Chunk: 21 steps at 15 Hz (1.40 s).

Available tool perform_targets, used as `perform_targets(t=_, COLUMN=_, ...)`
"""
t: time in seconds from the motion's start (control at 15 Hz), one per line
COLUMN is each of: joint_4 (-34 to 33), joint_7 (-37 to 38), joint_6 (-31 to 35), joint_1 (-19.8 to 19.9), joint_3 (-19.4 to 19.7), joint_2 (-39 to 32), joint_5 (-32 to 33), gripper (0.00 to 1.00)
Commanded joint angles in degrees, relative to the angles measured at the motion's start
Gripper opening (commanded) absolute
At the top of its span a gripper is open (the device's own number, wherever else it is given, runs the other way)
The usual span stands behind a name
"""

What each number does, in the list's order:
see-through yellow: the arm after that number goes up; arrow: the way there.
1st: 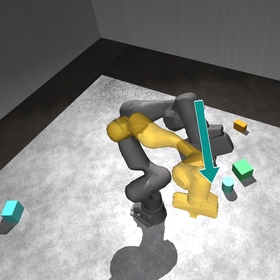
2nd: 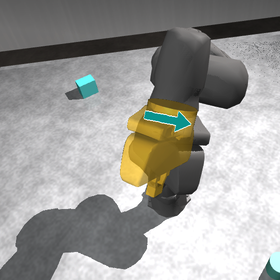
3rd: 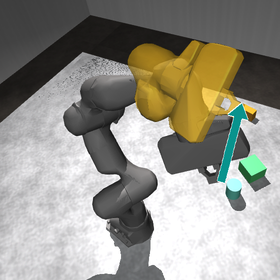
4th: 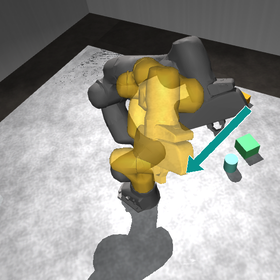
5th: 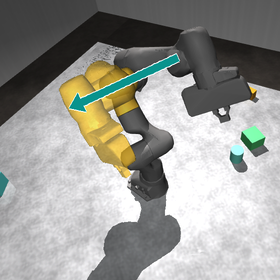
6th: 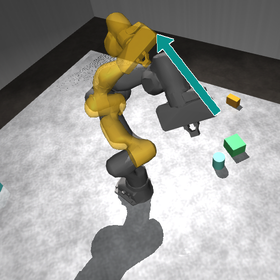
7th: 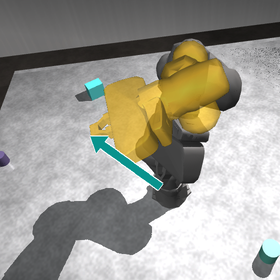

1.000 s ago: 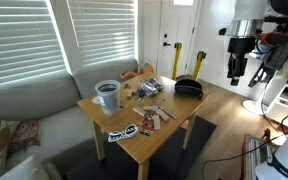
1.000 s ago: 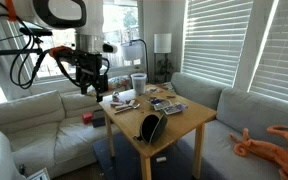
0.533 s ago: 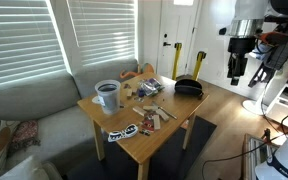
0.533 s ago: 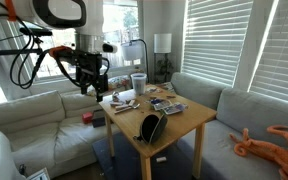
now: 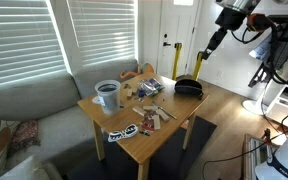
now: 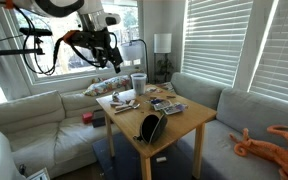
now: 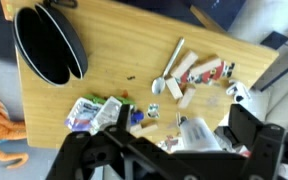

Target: Remove the silver cup from the clear cup

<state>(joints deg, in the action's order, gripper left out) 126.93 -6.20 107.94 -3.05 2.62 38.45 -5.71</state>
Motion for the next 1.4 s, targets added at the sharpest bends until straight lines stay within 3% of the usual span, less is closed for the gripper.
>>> perform_targets(t=0.0, joint_4=-7.60, joint_7=2.95, joint_6=6.52, joint_1=-0.35, joint_3=0.11, joint_2=-8.02, joint_5=-4.47, gripper=1.00)
perform_targets(t=0.13, joint_4=-10.88, joint_7=2.99, joint_6=6.96, joint_1=-0.13, joint_3=1.02, joint_2=-11.26, joint_5=-5.29, gripper=1.00)
perform_targets(t=0.2, joint_4=-6.03, joint_7=2.16, joint_6=7.04, joint_1=0.18, joint_3=-0.08, joint_2=-6.61, joint_5=-3.46, gripper=1.00)
perform_targets(t=0.6, joint_4=-10.26, joint_7=2.13, joint_6=7.20, joint_1=0.44, joint_3=0.61, joint_2=-11.33, joint_5=-4.10, gripper=1.00)
perform_targets(t=0.8, joint_4=-16.85, joint_7=18.57, joint_6=10.54, joint_1=2.03, joint_3=-5.55, joint_2=-21.77, joint_5=-2.86, gripper=1.00)
perform_targets(t=1.07, joint_4=-25.78, joint_7=35.94, joint_6=9.68, joint_1=6.39, joint_3=-14.52, joint_2=-33.09, joint_5=5.53, gripper=1.00)
perform_targets(t=1.13, joint_4=-29.18, joint_7=40.24, joint_6=7.37, joint_1=6.34, joint_3=-15.90, joint_2=-36.48, joint_5=8.32, gripper=1.00)
perform_targets(t=1.2, joint_4=-32.02, joint_7=44.23, joint_6=5.06, joint_1=3.10, joint_3=-14.64, joint_2=-39.86, joint_5=11.28, gripper=1.00)
perform_targets(t=1.33, joint_4=-37.64, joint_7=45.65, joint_6=2.15, joint_1=0.27, joint_3=-14.15, joint_2=-45.72, joint_5=13.06, gripper=1.00)
